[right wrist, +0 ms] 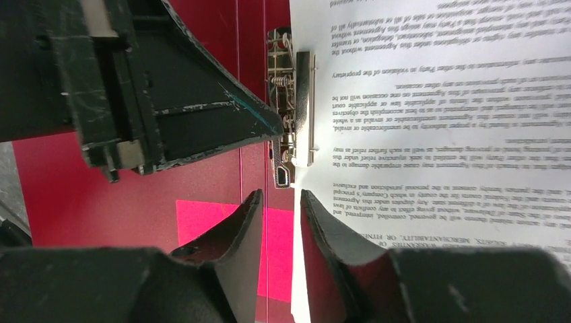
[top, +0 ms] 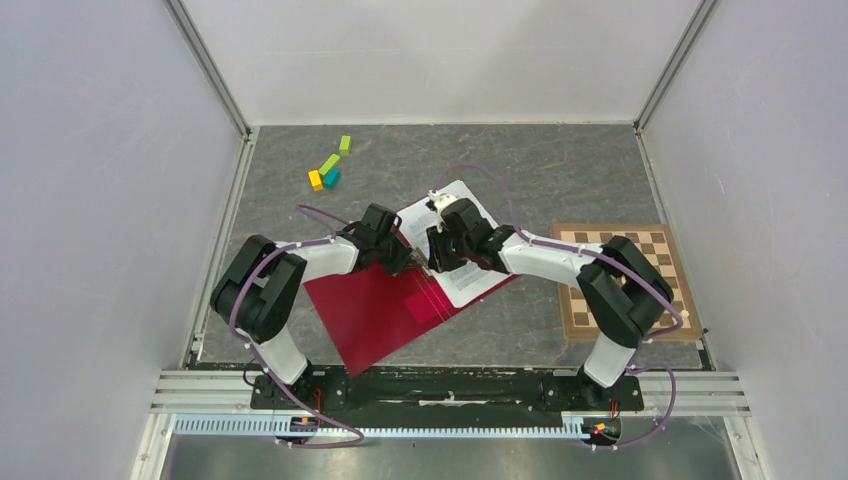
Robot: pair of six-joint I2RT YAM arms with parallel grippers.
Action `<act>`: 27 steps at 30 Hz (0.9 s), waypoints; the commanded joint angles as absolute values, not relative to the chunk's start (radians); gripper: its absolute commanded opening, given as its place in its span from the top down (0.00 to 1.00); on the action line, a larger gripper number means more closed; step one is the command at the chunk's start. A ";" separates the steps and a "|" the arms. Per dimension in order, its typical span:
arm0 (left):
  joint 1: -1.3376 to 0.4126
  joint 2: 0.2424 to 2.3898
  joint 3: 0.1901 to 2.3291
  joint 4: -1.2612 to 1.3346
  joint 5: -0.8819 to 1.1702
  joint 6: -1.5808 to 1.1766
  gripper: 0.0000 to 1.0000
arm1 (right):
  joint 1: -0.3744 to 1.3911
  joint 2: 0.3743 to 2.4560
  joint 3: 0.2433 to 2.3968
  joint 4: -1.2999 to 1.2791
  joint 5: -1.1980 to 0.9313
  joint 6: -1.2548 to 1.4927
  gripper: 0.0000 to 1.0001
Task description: Put the files into the folder
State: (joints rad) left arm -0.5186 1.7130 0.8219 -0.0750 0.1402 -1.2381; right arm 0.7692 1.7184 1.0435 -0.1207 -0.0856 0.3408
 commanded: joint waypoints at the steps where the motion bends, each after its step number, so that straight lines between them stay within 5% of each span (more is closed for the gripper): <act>1: -0.511 1.804 0.759 -0.241 -0.032 -1.190 0.98 | 0.773 1.778 1.063 -0.073 -0.147 0.376 0.72; 27: -0.511 1.805 0.728 -0.198 -0.005 -1.202 0.98 | 0.773 1.854 1.034 -0.029 -0.107 0.412 0.81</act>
